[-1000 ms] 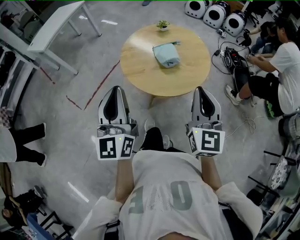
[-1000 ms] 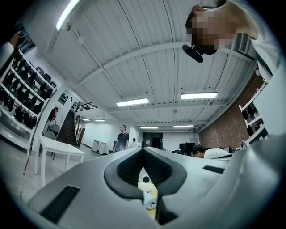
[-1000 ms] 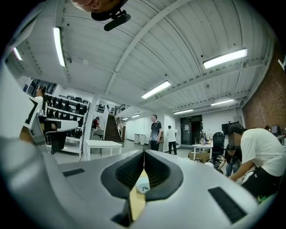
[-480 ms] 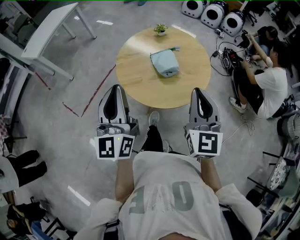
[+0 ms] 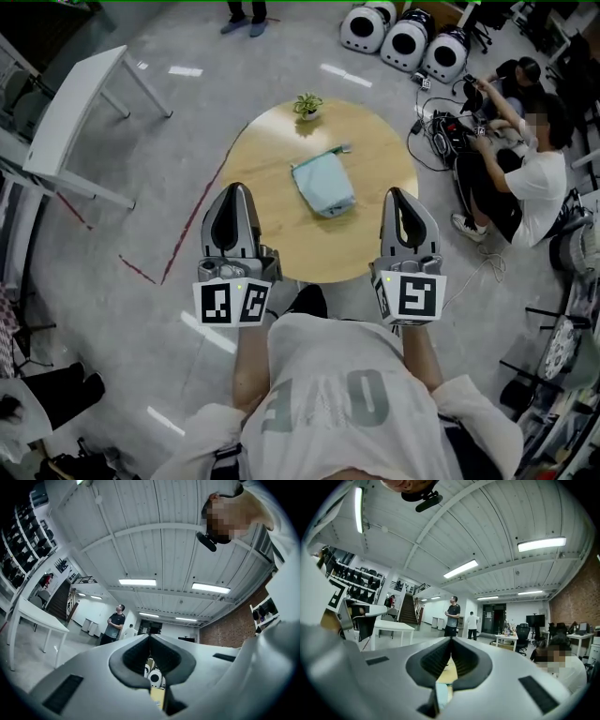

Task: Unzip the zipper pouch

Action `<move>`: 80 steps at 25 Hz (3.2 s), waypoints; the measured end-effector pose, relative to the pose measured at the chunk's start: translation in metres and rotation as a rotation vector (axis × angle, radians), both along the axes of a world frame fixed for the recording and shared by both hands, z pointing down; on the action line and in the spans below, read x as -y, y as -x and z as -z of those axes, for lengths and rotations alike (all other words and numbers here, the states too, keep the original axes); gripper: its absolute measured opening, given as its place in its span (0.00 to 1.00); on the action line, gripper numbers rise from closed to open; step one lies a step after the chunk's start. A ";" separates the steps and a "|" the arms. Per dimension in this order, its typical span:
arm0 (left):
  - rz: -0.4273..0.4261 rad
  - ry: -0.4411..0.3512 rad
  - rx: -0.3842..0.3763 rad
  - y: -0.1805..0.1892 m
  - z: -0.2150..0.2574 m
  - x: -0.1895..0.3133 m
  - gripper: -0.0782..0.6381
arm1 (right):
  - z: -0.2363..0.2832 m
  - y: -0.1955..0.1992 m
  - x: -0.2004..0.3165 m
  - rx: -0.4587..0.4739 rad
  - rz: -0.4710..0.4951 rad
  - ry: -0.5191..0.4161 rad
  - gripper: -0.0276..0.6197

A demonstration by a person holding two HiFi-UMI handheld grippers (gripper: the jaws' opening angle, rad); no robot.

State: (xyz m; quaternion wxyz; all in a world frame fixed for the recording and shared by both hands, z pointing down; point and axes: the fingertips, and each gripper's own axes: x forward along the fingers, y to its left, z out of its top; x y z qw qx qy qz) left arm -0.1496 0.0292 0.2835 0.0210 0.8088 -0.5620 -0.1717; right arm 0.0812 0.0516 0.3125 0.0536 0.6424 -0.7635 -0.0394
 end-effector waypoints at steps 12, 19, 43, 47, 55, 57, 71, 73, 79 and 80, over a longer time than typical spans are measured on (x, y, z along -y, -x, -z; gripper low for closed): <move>-0.046 0.045 0.020 0.006 -0.007 0.099 0.15 | 0.009 0.030 0.097 -0.006 0.029 0.012 0.09; -0.010 0.073 0.010 -0.006 -0.014 0.111 0.15 | 0.005 0.027 0.123 0.011 0.105 0.017 0.09; -0.074 0.703 -0.237 -0.038 -0.227 0.170 0.39 | -0.041 -0.009 0.151 0.023 0.129 0.125 0.09; -0.080 0.851 -0.275 -0.048 -0.281 0.169 0.39 | -0.052 -0.011 0.149 0.016 0.126 0.158 0.09; -0.101 1.065 -0.278 -0.065 -0.353 0.172 0.38 | -0.073 -0.019 0.152 0.007 0.116 0.200 0.09; -0.106 1.090 -0.278 -0.068 -0.360 0.173 0.38 | -0.074 -0.021 0.152 0.011 0.112 0.195 0.09; -0.177 1.229 -0.259 -0.088 -0.380 0.182 0.22 | -0.092 -0.022 0.146 0.012 0.125 0.239 0.09; -0.172 1.239 -0.259 -0.087 -0.382 0.182 0.20 | -0.092 -0.023 0.146 0.009 0.124 0.238 0.09; -0.180 1.245 -0.262 -0.088 -0.380 0.180 0.17 | -0.090 -0.025 0.146 0.005 0.123 0.239 0.09; -0.181 1.239 -0.262 -0.088 -0.378 0.181 0.16 | -0.089 -0.024 0.147 0.005 0.124 0.238 0.09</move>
